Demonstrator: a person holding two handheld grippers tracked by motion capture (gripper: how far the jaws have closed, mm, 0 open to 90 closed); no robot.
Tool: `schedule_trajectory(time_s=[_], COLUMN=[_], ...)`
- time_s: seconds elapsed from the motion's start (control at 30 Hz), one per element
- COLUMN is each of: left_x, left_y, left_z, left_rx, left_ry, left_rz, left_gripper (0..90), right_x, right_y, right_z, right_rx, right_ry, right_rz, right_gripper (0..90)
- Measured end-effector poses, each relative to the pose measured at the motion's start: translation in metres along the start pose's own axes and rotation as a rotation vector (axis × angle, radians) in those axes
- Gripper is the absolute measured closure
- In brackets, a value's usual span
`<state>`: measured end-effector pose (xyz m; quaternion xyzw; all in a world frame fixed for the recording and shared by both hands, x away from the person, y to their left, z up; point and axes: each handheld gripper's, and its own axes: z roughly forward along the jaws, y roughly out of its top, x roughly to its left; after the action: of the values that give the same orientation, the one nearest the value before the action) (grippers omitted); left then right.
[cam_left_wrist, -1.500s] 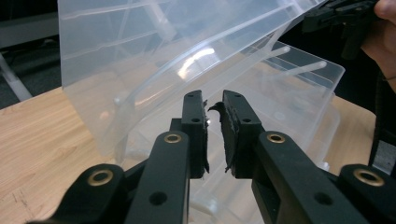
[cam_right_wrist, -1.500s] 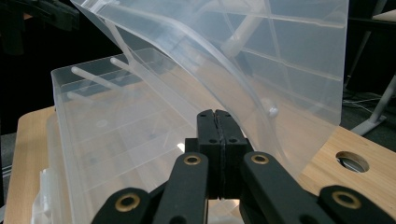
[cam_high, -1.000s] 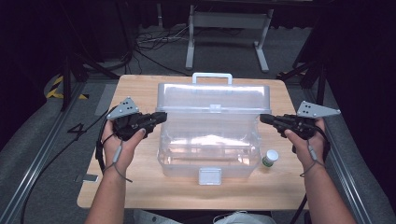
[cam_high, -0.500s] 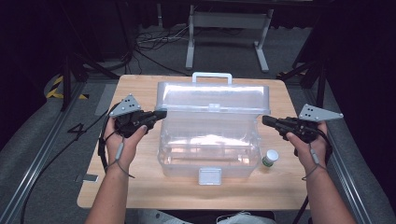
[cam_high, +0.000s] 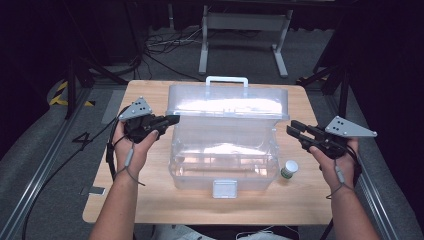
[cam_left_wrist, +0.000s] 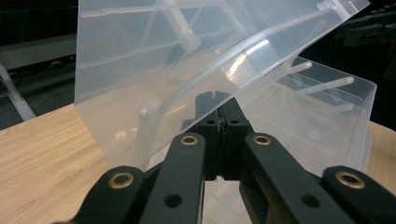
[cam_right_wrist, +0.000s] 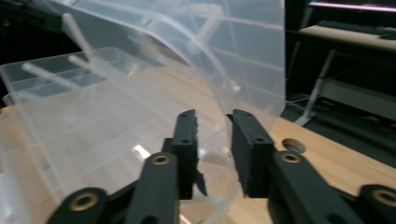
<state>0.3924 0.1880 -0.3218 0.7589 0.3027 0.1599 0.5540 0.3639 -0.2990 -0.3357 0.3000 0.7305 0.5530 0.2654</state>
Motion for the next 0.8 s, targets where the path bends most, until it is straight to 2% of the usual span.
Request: schedule_trajectory(time_s=[0.07, 0.17, 0.23, 0.37, 0.43, 0.53, 0.8], left_x=[0.001, 0.002, 0.003, 0.004, 0.004, 0.004, 0.006], left_y=[0.001, 0.002, 0.003, 0.003, 0.004, 0.004, 0.006], left_z=[0.001, 0.002, 0.002, 0.003, 0.003, 0.003, 0.007], left_rx=[-0.002, -0.009, -0.017, -0.018, -0.017, -0.019, -0.023], left_ry=[0.001, 0.004, 0.000, -0.001, 0.003, 0.002, -0.012], left_rz=[-0.001, 0.000, -0.003, -0.004, 0.003, 0.001, -0.001], left_gripper=[88.7, 88.3, 88.2, 88.0, 87.8, 87.6, 86.4], right_x=[0.004, 0.009, 0.012, 0.014, 0.014, 0.013, 0.017], right_y=[0.001, 0.000, 0.000, 0.001, 0.001, 0.001, 0.005], right_z=[0.003, 0.008, 0.011, 0.014, 0.016, 0.020, 0.036], right_rx=[0.005, 0.023, 0.018, 0.002, -0.005, -0.015, -0.024], right_ry=[-0.040, -0.132, -0.161, -0.192, -0.223, -0.243, -0.299], right_rz=[0.000, -0.014, -0.006, 0.011, 0.032, 0.063, 0.071], right_gripper=[64.8, 61.0, 57.4, 54.9, 54.9, 54.9, 54.6])
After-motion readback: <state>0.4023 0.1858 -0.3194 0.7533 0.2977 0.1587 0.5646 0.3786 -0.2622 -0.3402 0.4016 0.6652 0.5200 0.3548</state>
